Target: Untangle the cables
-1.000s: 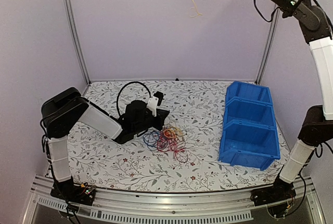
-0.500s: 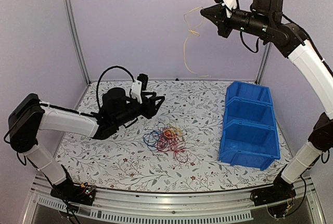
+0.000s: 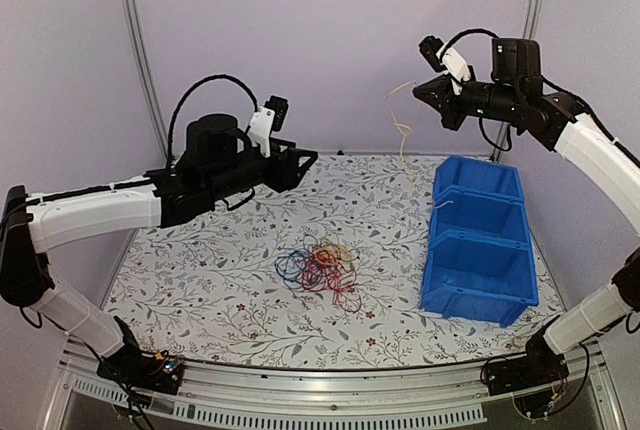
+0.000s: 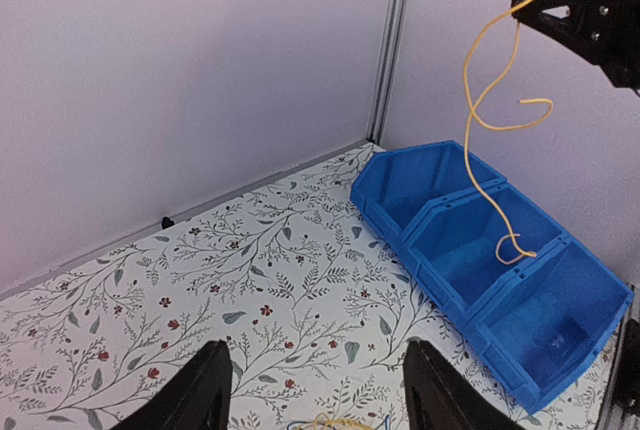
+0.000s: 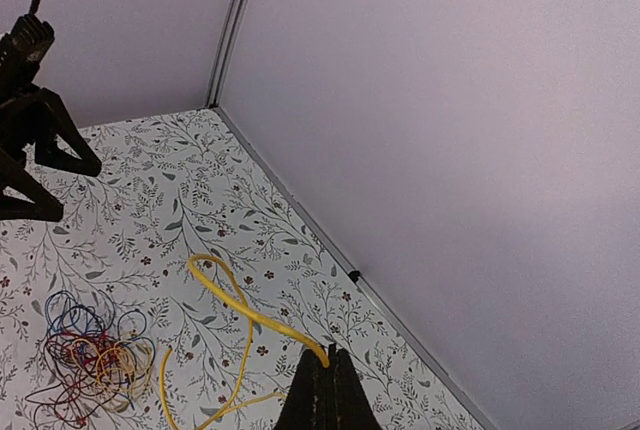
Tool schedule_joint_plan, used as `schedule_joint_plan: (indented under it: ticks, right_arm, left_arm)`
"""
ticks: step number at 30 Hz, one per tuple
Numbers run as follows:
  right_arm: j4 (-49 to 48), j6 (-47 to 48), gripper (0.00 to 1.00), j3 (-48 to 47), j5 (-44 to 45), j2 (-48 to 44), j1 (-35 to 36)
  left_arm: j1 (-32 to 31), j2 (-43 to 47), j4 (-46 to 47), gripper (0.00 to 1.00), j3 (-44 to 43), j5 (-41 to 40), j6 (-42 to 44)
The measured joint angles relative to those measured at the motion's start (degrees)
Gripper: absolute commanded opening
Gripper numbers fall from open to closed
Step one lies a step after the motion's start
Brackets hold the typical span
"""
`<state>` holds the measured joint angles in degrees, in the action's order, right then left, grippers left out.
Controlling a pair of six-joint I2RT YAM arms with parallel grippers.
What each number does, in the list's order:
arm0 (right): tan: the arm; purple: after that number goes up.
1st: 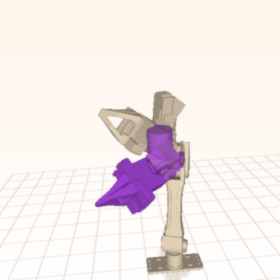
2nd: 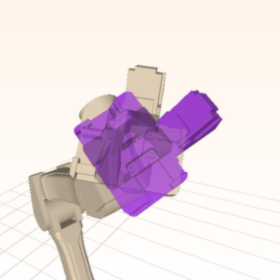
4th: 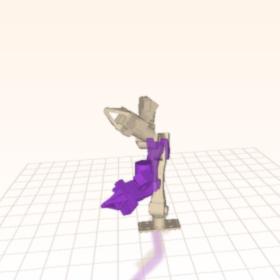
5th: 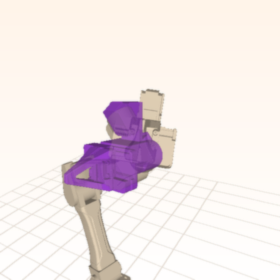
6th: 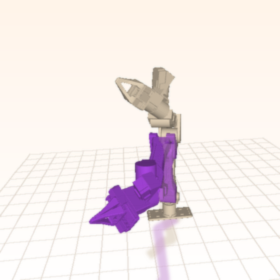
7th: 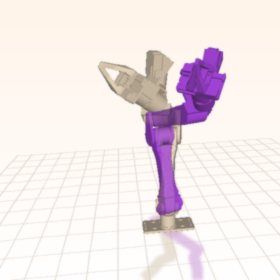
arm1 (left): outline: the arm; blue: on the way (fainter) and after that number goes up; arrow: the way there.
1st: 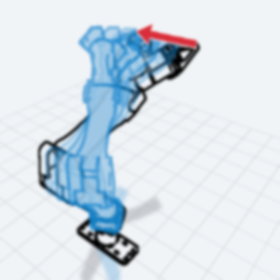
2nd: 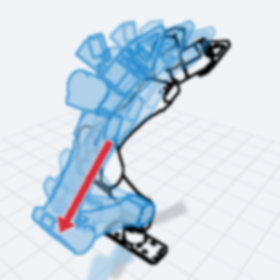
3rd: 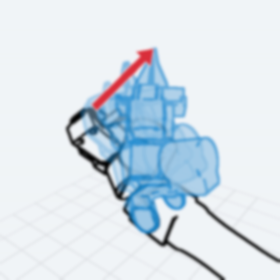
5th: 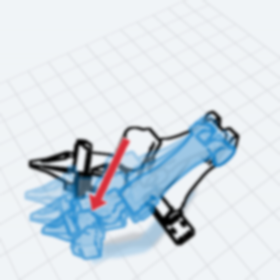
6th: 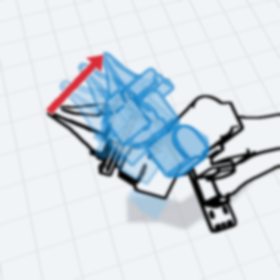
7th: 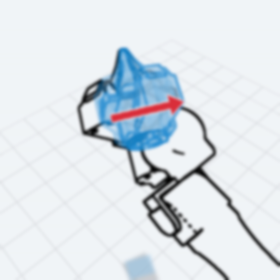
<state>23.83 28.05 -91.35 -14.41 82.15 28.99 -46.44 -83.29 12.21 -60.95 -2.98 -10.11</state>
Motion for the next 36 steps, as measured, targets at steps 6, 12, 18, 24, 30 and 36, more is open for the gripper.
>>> schedule_joint_plan:
  ticks: [6, 12, 18, 24, 30, 36]
  right_arm:
    - [-2.99, -2.27, 0.0, 4.55, -1.27, -0.44, -8.72]
    - [-4.48, -3.45, 0.0, 5.68, -2.16, -0.44, -17.66]
    - [-6.05, -4.09, 0.0, 5.77, -2.84, 0.57, -24.81]
    - [-8.28, -4.33, 0.0, 8.31, -3.56, 5.25, -29.29]
    - [-8.33, -4.72, 0.0, 12.41, -3.98, 10.62, -33.11]
    - [-8.15, -4.92, 0.11, 13.77, -3.63, 13.22, -34.71]
  left_arm:
    - [0.44, -0.61, -3.74, 0.6, -4.74, -0.68, 3.1]
    - [2.16, -4.5, -3.96, 0.59, -3.28, -1.97, 5.38]
    - [6.01, -5.44, -5.7, 0.59, -1.03, -0.79, 4.55]
    - [6.36, -3.93, -5.79, 0.59, -0.9, 0.26, 4.44]
    - [6.36, -1.53, -5.68, 0.59, -0.74, 0.7, 4.28]
    - [6.36, -1.27, -5.75, 0.59, -0.44, 0.83, 4.26]
